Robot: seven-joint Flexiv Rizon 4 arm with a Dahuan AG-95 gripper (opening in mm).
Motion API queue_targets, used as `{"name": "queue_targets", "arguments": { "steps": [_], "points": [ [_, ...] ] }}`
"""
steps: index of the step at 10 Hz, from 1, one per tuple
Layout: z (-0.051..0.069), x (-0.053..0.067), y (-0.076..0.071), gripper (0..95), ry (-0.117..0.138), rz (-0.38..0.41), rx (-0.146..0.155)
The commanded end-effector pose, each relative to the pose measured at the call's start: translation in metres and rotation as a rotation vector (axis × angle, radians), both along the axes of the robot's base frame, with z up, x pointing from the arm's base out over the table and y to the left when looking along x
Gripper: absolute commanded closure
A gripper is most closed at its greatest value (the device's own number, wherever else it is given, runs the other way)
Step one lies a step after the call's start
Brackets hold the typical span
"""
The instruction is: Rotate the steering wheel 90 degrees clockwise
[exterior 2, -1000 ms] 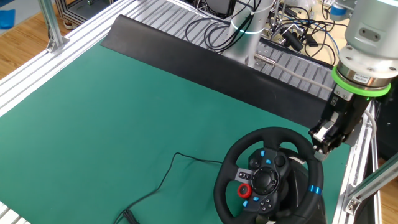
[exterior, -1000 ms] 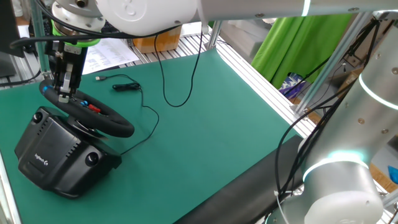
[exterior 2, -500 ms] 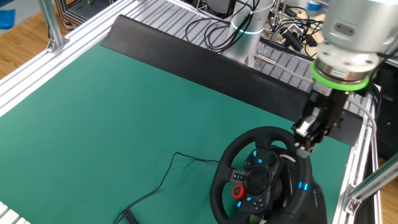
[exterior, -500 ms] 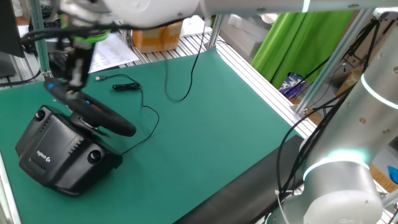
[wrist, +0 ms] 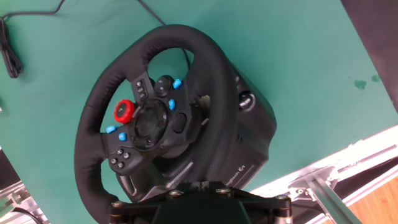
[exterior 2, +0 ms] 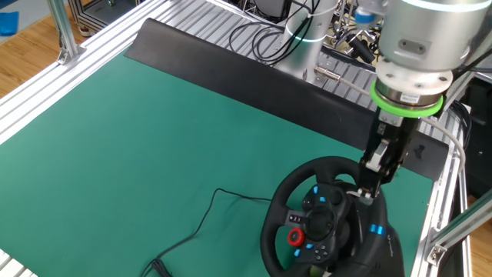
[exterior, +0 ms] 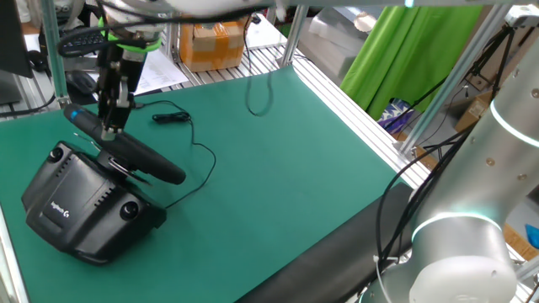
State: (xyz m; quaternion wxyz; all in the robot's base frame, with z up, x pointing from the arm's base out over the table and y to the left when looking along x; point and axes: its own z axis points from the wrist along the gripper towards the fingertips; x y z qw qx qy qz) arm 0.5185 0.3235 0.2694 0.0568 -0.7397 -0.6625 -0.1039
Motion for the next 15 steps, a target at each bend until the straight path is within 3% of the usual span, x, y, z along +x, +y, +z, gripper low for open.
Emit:
{"name": "queue_targets", "arguments": {
  "steps": [1,5,7,12,15],
  "points": [
    [-0.007,-0.009,0.000,19.0,-0.007,0.034,-0.023],
    [-0.018,-0.012,-0.007,19.0,0.003,-0.009,-0.024],
    [-0.018,-0.013,-0.013,19.0,0.014,-0.030,-0.013],
    [-0.025,-0.023,-0.017,19.0,0.026,-0.062,0.000],
    [-0.032,-0.032,-0.015,19.0,0.033,-0.064,-0.010]
  ]
}}
